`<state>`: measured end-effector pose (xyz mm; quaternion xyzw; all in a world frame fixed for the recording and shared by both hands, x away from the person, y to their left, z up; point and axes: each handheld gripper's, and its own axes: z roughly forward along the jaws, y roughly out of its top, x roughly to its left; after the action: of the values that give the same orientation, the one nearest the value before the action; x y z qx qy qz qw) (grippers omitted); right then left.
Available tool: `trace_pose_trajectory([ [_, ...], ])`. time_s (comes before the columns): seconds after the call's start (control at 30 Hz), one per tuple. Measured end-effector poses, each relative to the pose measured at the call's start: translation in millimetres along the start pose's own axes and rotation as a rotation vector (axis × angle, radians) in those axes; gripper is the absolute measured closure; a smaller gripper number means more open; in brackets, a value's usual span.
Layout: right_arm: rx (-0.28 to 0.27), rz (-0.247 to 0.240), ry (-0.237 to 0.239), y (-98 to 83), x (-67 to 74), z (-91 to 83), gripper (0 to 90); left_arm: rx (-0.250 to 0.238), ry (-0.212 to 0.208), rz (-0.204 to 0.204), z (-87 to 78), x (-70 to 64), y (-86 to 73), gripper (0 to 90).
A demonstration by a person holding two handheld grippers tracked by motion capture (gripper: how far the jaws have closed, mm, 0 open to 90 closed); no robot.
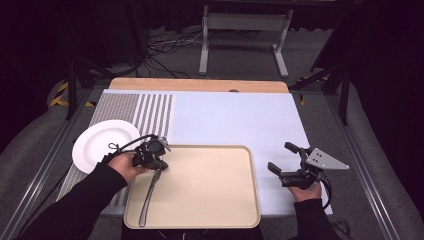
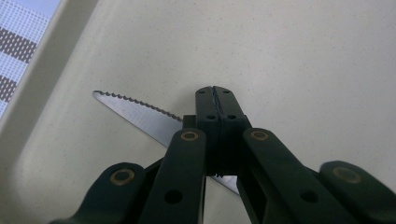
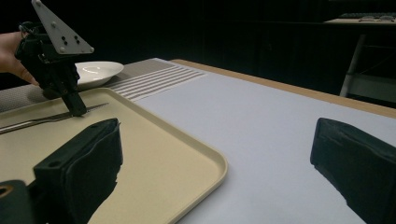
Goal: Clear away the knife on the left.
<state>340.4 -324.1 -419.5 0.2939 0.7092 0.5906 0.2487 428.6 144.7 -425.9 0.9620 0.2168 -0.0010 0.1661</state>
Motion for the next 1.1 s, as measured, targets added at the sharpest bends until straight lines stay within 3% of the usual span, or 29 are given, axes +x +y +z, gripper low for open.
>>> trace_pose_trajectory([
  [1.03,0.003,0.003,0.001,-0.4,0.3,1.2,3.0,0.026,0.012,-0.050,-8.0,9.4,-17.0,90.0],
  [1.1,0.004,0.004,0.001,-0.4,0.2,1.2,3.0,0.004,0.006,-0.049,-10.7,9.5,-18.1,90.0],
])
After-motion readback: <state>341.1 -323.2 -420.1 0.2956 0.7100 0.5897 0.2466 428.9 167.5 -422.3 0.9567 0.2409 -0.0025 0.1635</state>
